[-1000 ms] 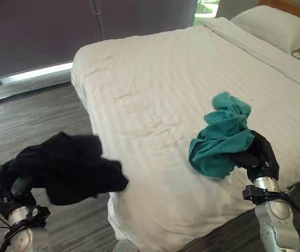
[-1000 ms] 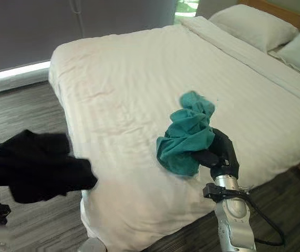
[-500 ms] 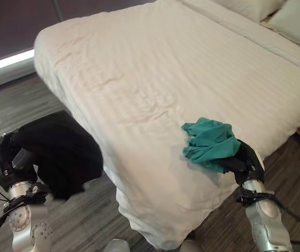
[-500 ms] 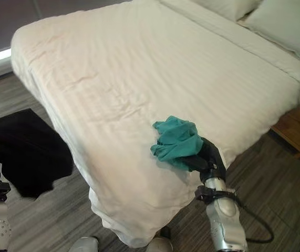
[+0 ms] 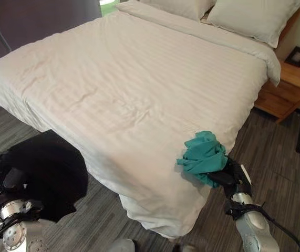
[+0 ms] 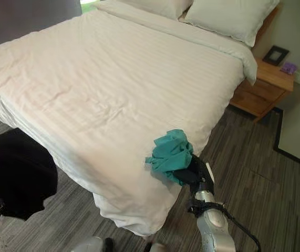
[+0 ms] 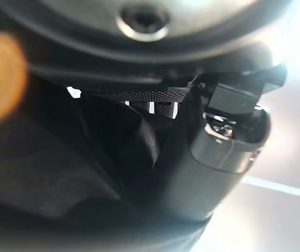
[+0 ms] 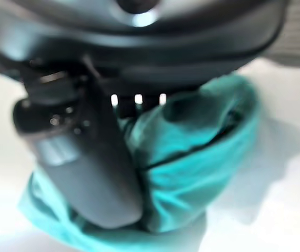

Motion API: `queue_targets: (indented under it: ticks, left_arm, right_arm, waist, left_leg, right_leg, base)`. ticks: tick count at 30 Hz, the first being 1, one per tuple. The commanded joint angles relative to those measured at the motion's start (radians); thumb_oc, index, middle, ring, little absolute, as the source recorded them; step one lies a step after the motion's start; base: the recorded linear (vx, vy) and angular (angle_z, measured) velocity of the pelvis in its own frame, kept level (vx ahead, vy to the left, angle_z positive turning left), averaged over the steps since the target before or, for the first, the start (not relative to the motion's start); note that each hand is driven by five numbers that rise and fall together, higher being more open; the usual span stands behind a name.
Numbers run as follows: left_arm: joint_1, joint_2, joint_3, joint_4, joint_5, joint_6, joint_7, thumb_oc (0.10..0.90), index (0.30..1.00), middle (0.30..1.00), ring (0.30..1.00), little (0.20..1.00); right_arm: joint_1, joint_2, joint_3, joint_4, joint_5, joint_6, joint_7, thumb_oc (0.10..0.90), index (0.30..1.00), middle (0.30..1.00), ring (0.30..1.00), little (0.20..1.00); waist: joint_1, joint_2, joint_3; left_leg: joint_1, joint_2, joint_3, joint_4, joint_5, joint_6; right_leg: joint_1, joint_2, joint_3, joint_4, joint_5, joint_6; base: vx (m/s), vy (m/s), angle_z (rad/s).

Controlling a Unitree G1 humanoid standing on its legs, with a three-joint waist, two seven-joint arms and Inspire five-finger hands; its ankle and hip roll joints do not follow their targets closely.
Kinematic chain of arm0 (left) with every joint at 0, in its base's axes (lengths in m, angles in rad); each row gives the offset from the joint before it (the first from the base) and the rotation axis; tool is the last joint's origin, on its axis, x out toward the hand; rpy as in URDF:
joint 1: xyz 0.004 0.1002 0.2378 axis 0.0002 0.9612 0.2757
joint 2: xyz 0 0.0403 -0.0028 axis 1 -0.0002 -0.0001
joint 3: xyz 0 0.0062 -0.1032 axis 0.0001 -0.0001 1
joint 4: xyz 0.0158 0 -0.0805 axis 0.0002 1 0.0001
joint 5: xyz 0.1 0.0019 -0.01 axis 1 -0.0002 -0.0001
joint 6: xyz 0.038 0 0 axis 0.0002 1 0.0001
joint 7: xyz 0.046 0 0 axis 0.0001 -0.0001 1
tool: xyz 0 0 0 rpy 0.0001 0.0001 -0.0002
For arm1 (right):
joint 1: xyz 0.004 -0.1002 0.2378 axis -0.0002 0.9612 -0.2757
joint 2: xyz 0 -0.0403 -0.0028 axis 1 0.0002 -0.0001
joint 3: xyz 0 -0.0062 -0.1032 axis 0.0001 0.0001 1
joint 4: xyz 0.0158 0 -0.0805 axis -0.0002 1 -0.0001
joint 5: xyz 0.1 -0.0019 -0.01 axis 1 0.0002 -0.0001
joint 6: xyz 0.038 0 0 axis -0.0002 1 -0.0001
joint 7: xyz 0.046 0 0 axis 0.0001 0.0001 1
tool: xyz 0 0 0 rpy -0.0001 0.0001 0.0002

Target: Pick up bed clothes into laundry basket.

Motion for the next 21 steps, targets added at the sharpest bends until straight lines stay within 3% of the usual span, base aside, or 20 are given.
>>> queue_targets:
  ticks: [1, 3, 5, 8, 11, 15, 16, 18, 19, 20, 21]
  left_arm:
    - [-0.02, 0.058, -0.042, -0.147, -0.052, -0.119, -0.024, 0.4, 0.3, 0.3, 0.3, 0.3]
    - [-0.036, 0.064, -0.089, -0.132, -0.047, -0.102, -0.039, 0.4, 0.3, 0.3, 0.3, 0.3]
    - [-0.051, 0.069, -0.124, -0.125, -0.036, -0.094, -0.052, 0.4, 0.3, 0.3, 0.3, 0.3]
    - [-0.042, 0.06, -0.122, -0.139, -0.026, -0.091, -0.081, 0.4, 0.3, 0.3, 0.3, 0.3]
    - [-0.034, 0.048, -0.091, -0.155, -0.019, -0.104, -0.092, 0.4, 0.3, 0.3, 0.3, 0.3]
    - [-0.061, 0.039, -0.094, -0.149, -0.051, -0.123, -0.081, 0.4, 0.3, 0.3, 0.3, 0.3]
    - [-0.061, 0.039, -0.094, -0.149, -0.051, -0.123, -0.081, 0.4, 0.3, 0.3, 0.3, 0.3]
    - [-0.075, 0.047, -0.119, -0.156, -0.05, -0.126, -0.092, 0.4, 0.3, 0.3, 0.3, 0.3]
    - [-0.075, 0.047, -0.119, -0.156, -0.05, -0.126, -0.092, 0.4, 0.3, 0.3, 0.3, 0.3]
    - [-0.091, 0.058, -0.135, -0.152, -0.051, -0.127, -0.089, 0.4, 0.3, 0.3, 0.3, 0.3]
    - [-0.115, 0.063, -0.153, -0.145, -0.053, -0.117, -0.092, 0.4, 0.3, 0.3, 0.3, 0.3]
  right_arm:
    - [-0.121, -0.099, -0.014, -0.066, 0.01, -0.139, -0.03, 0.4, 0.3, 0.3, 0.3, 0.3]
    - [-0.112, -0.129, -0.014, -0.068, 0.011, -0.138, -0.027, 0.4, 0.3, 0.3, 0.3, 0.3]
    - [-0.102, -0.162, -0.028, -0.069, -0.006, -0.126, -0.03, 0.4, 0.3, 0.3, 0.3, 0.3]
    - [-0.071, -0.176, -0.031, -0.059, 0.007, -0.111, 0.005, 0.4, 0.3, 0.3, 0.3, 0.3]
    - [-0.039, -0.184, -0.054, -0.055, 0.007, -0.117, 0.02, 0.4, 0.3, 0.3, 0.3, 0.3]
    - [-0.008, -0.175, -0.077, -0.054, 0.021, -0.115, 0.028, 0.4, 0.3, 0.3, 0.3, 0.3]
    - [-0.007, -0.175, -0.077, -0.054, 0.021, -0.115, 0.028, 0.4, 0.3, 0.3, 0.3, 0.3]
    - [0.011, -0.185, -0.107, -0.05, 0.028, -0.114, 0.028, 0.4, 0.3, 0.3, 0.3, 0.3]
    - [0.011, -0.186, -0.107, -0.051, 0.028, -0.114, 0.028, 0.4, 0.3, 0.3, 0.3, 0.3]
    - [0.016, -0.185, -0.109, -0.054, 0.028, -0.117, 0.022, 0.4, 0.3, 0.3, 0.3, 0.3]
    - [0.025, -0.172, -0.124, -0.071, 0.023, -0.112, 0.013, 0.4, 0.3, 0.3, 0.3, 0.3]
  waist:
    - [0.034, 0.093, -0.1]
    - [0.016, 0.122, -0.071]
    - [-0.016, 0.129, -0.009]
    - [-0.055, 0.076, -0.006]
    - [-0.093, 0.035, -0.021]
    - [-0.16, 0.057, -0.076]
    - [-0.16, 0.057, -0.075]
    - [-0.222, 0.084, -0.093]
    - [-0.222, 0.085, -0.095]
    - [-0.242, 0.095, -0.094]
    - [-0.269, 0.102, -0.088]
  left_leg:
    - [-0.232, 0.047, -0.065, -0.383, 0.456, -0.099]
    - [-0.255, 0.035, -0.058, -0.426, 0.464, -0.127]
    - [-0.267, 0.024, -0.114, -0.352, 0.456, -0.175]
    - [-0.206, 0.01, -0.29, -0.112, 0.366, -0.15]
    - [-0.092, 0.059, -0.374, 0.055, 0.292, -0.129]
    - [0.11, 0.133, -0.468, -0.065, 0.309, -0.137]
    - [0.112, 0.133, -0.468, -0.066, 0.309, -0.137]
    - [0.185, 0.157, -0.492, -0.123, 0.282, -0.157]
    - [0.184, 0.158, -0.491, -0.124, 0.281, -0.157]
    - [0.208, 0.162, -0.472, -0.17, 0.239, -0.16]
    - [0.222, 0.154, -0.415, -0.256, 0.137, -0.144]
  right_leg:
    - [0.192, 0.116, -0.03, -0.272, -0.036, -0.074]
    - [0.2, 0.148, -0.046, -0.343, -0.032, -0.089]
    - [0.166, 0.127, -0.049, -0.331, 0.005, -0.097]
    - [0.117, 0.07, -0.033, -0.409, 0.119, -0.078]
    - [0.081, 0.026, -0.009, -0.447, 0.189, -0.065]
    - [0.004, 0.014, 0.025, -0.459, 0.25, -0.038]
    - [0.005, 0.014, 0.025, -0.459, 0.25, -0.038]
    - [-0.077, -0.02, 0.043, -0.435, 0.293, -0.015]
    - [-0.08, -0.019, 0.044, -0.432, 0.291, -0.015]
    - [-0.111, -0.039, 0.047, -0.425, 0.315, 0.001]
    - [-0.157, -0.075, 0.057, -0.432, 0.38, 0.027]
  base:
    - [-0.73, -0.292, 0.32]
    - [-0.71, -0.185, 0.14]
    - [-0.73, -0.074, 0.34]
    - [-0.62, 0.009, 0.22]
    - [-0.41, 0.023, -0.44]
    - [-0.29, 0.145, -0.33]
    - [-0.17, 0.14, -0.12]
    - [-0.33, 0.29, -0.06]
    - [-0.39, 0.318, -0.03]
    - [-0.42, 0.275, -0.09]
    - [-0.59, 0.371, -0.02]
